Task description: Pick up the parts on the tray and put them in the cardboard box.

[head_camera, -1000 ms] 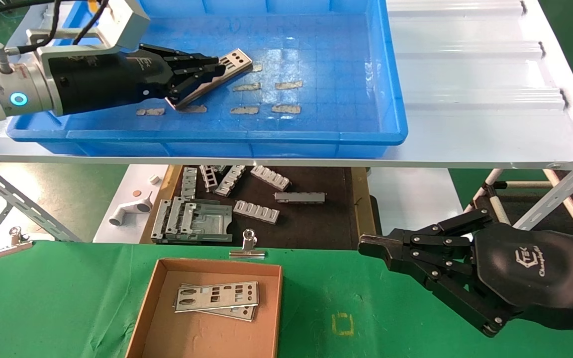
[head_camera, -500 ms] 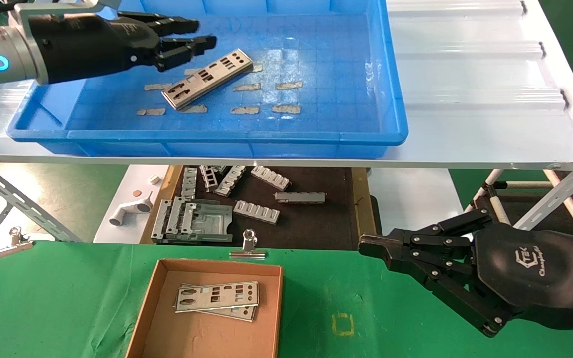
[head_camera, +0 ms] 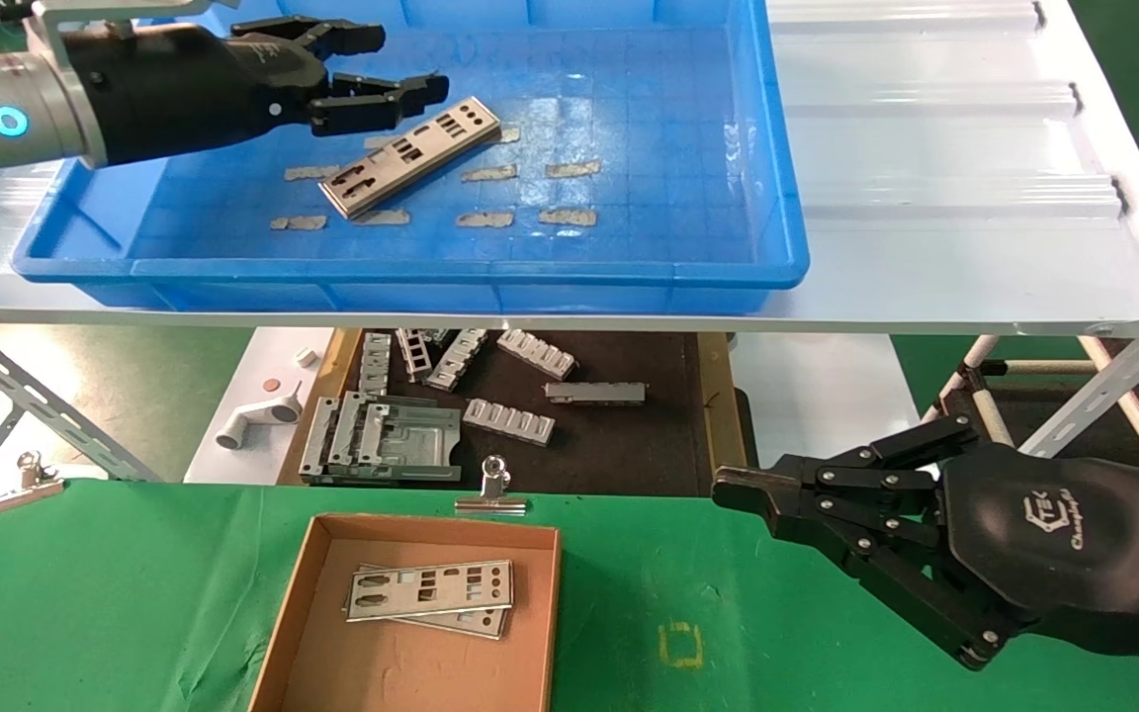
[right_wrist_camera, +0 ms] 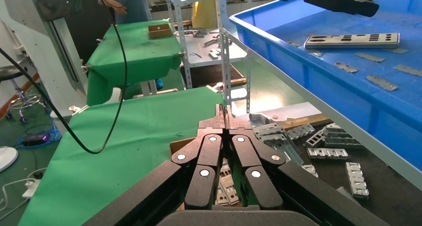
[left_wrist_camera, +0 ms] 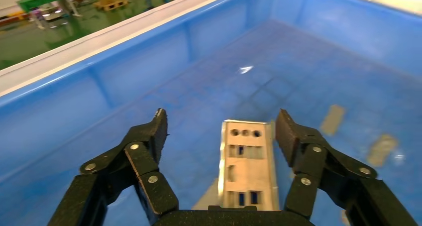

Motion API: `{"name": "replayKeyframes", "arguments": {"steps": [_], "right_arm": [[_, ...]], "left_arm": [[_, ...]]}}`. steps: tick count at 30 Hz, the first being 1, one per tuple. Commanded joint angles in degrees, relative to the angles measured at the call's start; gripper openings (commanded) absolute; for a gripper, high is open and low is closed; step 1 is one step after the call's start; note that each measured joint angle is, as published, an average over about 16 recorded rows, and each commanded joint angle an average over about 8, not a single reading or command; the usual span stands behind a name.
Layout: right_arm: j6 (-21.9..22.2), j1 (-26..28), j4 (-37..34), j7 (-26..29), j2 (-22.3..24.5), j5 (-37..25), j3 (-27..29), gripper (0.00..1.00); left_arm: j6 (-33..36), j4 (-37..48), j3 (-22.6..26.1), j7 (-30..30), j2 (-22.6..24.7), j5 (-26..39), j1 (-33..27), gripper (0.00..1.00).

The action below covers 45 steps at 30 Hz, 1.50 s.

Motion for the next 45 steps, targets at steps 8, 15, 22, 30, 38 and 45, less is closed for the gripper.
{"name": "replayKeyframes", "arguments": {"steps": [8,15,22,30,38,45], "right_arm": [[0.0,0.0,0.0,0.0,0.0,0.0,0.0,0.00],[0.0,0.0,0.0,0.0,0.0,0.0,0.0,0.00],[0.0,0.0,0.0,0.0,0.0,0.0,0.0,0.00],[0.0,0.0,0.0,0.0,0.0,0.0,0.0,0.00],[0.0,0.0,0.0,0.0,0.0,0.0,0.0,0.00],[0.0,0.0,0.0,0.0,0.0,0.0,0.0,0.00]], "left_arm": [[3.2,-0.4,1.2,-0.7,-0.6,1.7,0.2,1.00],[3.8,-0.8,1.8,-0.5,-0.6,2.6,0.4,0.63],[2.7,-0.9,2.0,-0.2,0.0,2.9,0.7,0.00],[1.4,-0.9,2.1,0.2,0.4,3.1,1.0,0.00],[0.7,-0.9,2.2,0.4,0.5,3.2,1.2,0.00],[0.7,-0.9,2.2,0.4,0.6,3.1,1.2,0.00]]}}
